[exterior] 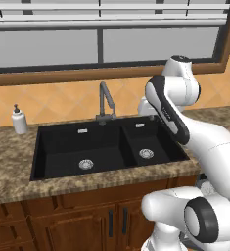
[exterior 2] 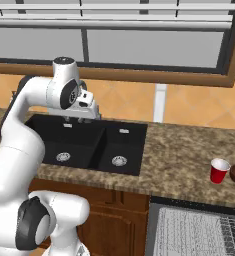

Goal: Pick up the cup and bowl from the counter, place them in the dishwasher, and close the dishwasher door.

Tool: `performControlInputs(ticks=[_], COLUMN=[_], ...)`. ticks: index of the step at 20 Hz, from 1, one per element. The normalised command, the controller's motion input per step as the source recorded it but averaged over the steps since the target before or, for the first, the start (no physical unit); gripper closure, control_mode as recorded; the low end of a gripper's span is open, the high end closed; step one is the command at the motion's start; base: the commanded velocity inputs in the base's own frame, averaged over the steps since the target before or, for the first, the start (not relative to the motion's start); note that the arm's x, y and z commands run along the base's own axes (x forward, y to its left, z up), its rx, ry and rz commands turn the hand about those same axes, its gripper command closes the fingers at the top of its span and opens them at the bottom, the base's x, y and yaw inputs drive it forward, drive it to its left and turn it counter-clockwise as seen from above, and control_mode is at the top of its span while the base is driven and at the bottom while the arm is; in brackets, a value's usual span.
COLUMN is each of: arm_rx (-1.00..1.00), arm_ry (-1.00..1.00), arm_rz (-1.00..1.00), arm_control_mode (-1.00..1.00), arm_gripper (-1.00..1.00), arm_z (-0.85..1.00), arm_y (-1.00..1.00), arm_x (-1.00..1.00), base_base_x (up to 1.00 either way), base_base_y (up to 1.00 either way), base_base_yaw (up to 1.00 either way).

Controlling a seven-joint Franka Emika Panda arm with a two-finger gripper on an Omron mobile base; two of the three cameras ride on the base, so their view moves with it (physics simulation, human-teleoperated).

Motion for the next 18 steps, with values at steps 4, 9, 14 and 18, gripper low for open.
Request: performControlInputs(ticks=[4, 9, 14, 18], arm_rx=[0.00, 0.00, 0.00, 0.00], arm_ry=[0.00, 0.00, 0.00, 0.00], arm_rz=[0.00, 0.00, 0.00, 0.00], arm_control_mode=[1.00, 1.00, 1.00, 1.00], arm_gripper=[-1.00, -1.00, -1.00, -1.00], arm_z=[0.00, 0.00, 0.00, 0.00], arm_y=[0.00, 0.00, 0.00, 0.00], arm_x=[0.00, 0.00, 0.00, 0.00], base_base_x=[-0.02, -0.09, 0.00, 0.00], base_base_y=[0.00, 0.00, 0.06, 0.14], base_base_yaw=[0.00, -0.30, -0.60, -0.61])
